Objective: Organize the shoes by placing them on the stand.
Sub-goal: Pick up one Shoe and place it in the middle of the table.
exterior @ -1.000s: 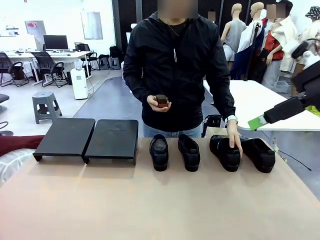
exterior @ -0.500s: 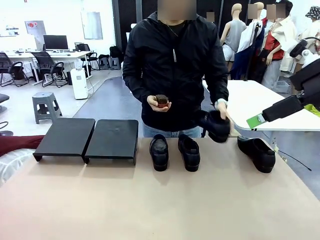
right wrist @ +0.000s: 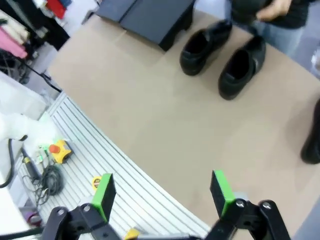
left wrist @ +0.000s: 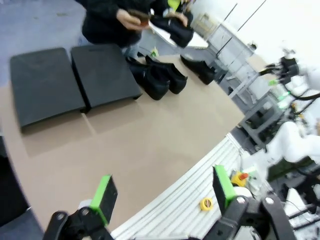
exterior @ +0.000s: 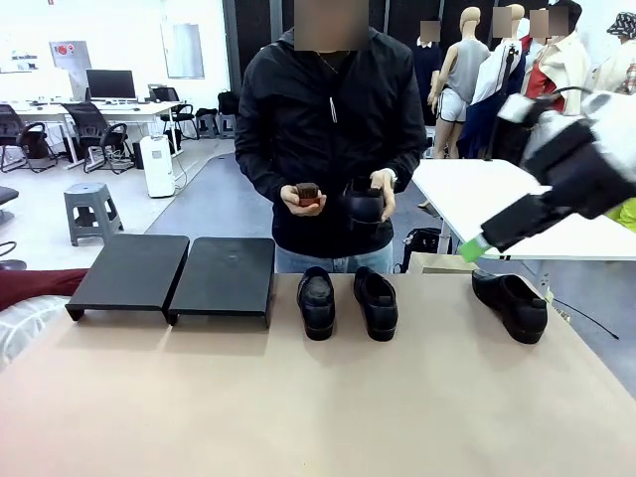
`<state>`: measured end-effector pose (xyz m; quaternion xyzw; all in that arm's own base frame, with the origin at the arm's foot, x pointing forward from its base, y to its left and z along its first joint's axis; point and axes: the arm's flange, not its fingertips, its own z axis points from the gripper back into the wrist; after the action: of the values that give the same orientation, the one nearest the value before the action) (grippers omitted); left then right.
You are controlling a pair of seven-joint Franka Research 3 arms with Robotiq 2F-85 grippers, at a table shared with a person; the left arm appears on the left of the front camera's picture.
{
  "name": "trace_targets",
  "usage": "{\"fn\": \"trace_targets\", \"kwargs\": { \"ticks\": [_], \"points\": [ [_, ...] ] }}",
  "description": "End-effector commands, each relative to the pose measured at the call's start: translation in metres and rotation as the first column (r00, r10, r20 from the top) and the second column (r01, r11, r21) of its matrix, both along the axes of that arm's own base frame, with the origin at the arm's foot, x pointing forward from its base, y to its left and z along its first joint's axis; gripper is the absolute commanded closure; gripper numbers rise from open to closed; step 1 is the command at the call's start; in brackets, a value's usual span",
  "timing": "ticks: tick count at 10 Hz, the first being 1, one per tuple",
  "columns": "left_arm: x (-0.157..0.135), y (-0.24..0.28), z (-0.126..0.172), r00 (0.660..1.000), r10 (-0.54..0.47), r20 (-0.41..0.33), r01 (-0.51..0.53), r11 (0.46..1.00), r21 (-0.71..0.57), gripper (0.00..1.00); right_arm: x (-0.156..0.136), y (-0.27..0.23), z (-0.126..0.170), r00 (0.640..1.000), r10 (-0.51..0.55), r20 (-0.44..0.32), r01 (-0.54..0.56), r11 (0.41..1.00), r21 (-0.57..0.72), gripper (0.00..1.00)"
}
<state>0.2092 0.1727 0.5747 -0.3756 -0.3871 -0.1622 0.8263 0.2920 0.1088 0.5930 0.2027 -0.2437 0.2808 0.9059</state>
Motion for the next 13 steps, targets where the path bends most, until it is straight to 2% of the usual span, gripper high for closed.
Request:
{"fn": "trace_targets", "kwargs": {
  "ticks": [1, 3, 5, 6, 7, 9, 10, 11, 13],
  "points": [
    [0.001, 0.001, 0.002, 1.0, -0.015, 0.016, 0.015, 1.0, -0.002, 0.0, 0.037, 0.03, 0.018, 0.992, -0.077, -0.098, 0.067, 0.992, -0.103, 0.0],
    [0.001, 0.001, 0.002, 1.0, -0.015, 0.016, 0.015, 1.0, -0.002, 0.0, 0.082, 0.087, 0.011, 0.968, -0.226, -0.113, 0.205, 0.964, -0.17, 0.0],
    [0.001, 0.001, 0.002, 1.0, -0.015, 0.016, 0.015, 1.0, -0.002, 0.0, 0.117, 0.14, -0.009, 0.978, -0.16, -0.132, 0.121, 0.956, -0.267, 0.0],
    [0.001, 0.001, 0.002, 1.0, -0.015, 0.016, 0.015, 1.0, -0.002, 0.0, 0.12, 0.133, -0.007, 0.977, -0.136, -0.164, 0.09, 0.961, -0.26, 0.0],
    [0.001, 0.001, 0.002, 1.0, -0.015, 0.016, 0.015, 1.0, -0.002, 0.0, 0.099, 0.094, 0.01, 0.969, -0.2, -0.142, 0.171, 0.966, -0.196, 0.0],
    [0.001, 0.001, 0.002, 1.0, -0.015, 0.016, 0.015, 1.0, -0.002, 0.0, 0.049, 0.036, 0.025, 0.956, -0.254, -0.149, 0.233, 0.962, -0.144, 0.0],
    [0.001, 0.001, 0.002, 1.0, -0.015, 0.016, 0.015, 1.0, -0.002, 0.0, 0.027, 0.015, 0.025, 0.949, -0.265, -0.168, 0.245, 0.961, -0.131, 0.0],
    [0.001, 0.001, 0.002, 1.0, -0.015, 0.016, 0.015, 1.0, -0.002, 0.0, 0.0, -0.013, 0.017, 0.955, -0.215, -0.203, 0.191, 0.973, -0.131, 0.0],
    [0.001, 0.001, 0.002, 1.0, -0.015, 0.016, 0.015, 1.0, -0.002, 0.0, -0.02, -0.04, 0.001, 0.955, -0.217, -0.202, 0.205, 0.975, -0.082, 0.0]
  ]
}}
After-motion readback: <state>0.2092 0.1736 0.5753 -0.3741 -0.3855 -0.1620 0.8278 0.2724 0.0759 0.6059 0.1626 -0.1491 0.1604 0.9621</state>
